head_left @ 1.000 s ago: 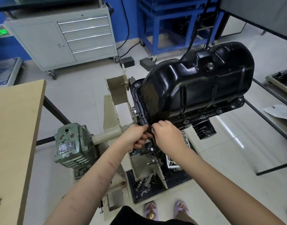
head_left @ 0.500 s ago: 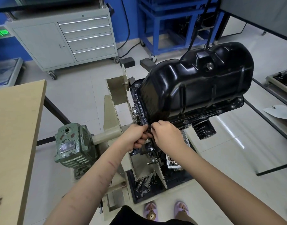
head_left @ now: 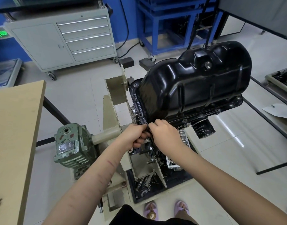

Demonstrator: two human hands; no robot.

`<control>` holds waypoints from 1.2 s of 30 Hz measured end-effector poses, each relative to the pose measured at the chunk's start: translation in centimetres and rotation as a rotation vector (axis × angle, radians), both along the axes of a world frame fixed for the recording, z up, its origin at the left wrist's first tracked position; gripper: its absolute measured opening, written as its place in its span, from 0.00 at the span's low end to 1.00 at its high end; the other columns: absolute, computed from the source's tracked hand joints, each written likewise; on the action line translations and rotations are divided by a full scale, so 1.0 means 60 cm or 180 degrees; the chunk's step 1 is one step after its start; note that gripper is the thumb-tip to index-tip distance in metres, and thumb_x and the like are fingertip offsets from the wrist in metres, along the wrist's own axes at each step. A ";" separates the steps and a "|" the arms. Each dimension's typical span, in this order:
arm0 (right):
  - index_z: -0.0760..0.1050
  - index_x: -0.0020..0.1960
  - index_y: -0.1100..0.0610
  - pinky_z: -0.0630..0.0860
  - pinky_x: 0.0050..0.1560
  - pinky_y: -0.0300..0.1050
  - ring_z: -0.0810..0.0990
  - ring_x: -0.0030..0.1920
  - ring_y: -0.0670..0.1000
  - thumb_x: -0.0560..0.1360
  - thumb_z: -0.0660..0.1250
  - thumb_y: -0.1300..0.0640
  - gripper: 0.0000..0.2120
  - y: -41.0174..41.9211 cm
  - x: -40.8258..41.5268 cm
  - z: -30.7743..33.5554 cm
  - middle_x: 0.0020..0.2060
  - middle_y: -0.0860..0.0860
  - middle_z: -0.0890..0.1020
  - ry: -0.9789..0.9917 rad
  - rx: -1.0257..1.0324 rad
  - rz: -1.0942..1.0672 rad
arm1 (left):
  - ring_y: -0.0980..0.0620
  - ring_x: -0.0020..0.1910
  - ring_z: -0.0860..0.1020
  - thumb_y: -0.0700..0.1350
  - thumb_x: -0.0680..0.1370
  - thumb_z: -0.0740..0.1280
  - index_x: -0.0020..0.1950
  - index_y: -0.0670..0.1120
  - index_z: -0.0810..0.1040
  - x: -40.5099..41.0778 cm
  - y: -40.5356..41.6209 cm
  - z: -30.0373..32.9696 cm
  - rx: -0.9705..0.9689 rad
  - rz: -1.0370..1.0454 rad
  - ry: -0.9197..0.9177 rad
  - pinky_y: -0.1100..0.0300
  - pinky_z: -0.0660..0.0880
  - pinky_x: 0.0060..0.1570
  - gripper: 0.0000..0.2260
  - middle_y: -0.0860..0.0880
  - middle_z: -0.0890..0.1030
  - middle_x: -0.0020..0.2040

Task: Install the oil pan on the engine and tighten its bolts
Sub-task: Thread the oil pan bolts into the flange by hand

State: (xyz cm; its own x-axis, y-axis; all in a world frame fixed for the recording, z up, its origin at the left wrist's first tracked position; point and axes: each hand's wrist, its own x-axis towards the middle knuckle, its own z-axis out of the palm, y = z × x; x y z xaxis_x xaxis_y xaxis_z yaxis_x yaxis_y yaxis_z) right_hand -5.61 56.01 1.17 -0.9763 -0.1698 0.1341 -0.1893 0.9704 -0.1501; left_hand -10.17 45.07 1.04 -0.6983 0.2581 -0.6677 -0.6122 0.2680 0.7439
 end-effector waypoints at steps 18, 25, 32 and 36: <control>0.74 0.24 0.54 0.62 0.18 0.33 0.74 0.20 0.43 0.49 0.81 0.46 0.18 -0.017 -0.003 0.028 0.20 0.47 0.73 0.0263 0.0807 -0.0359 | 0.59 0.14 0.57 0.48 0.81 0.56 0.30 0.43 0.67 -0.001 -0.001 -0.002 0.0039 -0.0005 -0.0025 0.74 0.51 0.18 0.20 0.54 0.63 0.17; 0.67 0.59 0.61 0.72 0.47 0.47 0.71 0.59 0.55 0.78 0.53 0.64 0.11 -0.008 0.004 0.017 0.55 0.55 0.73 -0.0399 0.0361 0.0004 | 0.59 0.15 0.56 0.46 0.81 0.57 0.29 0.45 0.65 -0.001 -0.001 -0.002 0.0056 -0.0004 -0.0009 0.74 0.51 0.19 0.19 0.54 0.63 0.18; 0.77 0.35 0.57 0.71 0.26 0.37 0.80 0.33 0.47 0.60 0.77 0.53 0.11 -0.015 -0.006 0.034 0.31 0.50 0.80 -0.0075 0.0914 -0.0212 | 0.59 0.15 0.57 0.47 0.81 0.56 0.29 0.45 0.66 -0.001 -0.002 -0.001 0.0055 -0.0010 -0.0011 0.74 0.51 0.19 0.20 0.54 0.63 0.18; 0.74 0.24 0.55 0.62 0.16 0.33 0.75 0.21 0.44 0.46 0.83 0.51 0.19 -0.015 -0.006 0.030 0.20 0.48 0.74 0.0080 0.0760 -0.0257 | 0.59 0.15 0.56 0.46 0.81 0.56 0.29 0.45 0.66 -0.001 -0.001 0.000 0.0071 -0.0003 -0.0019 0.74 0.51 0.18 0.19 0.54 0.63 0.18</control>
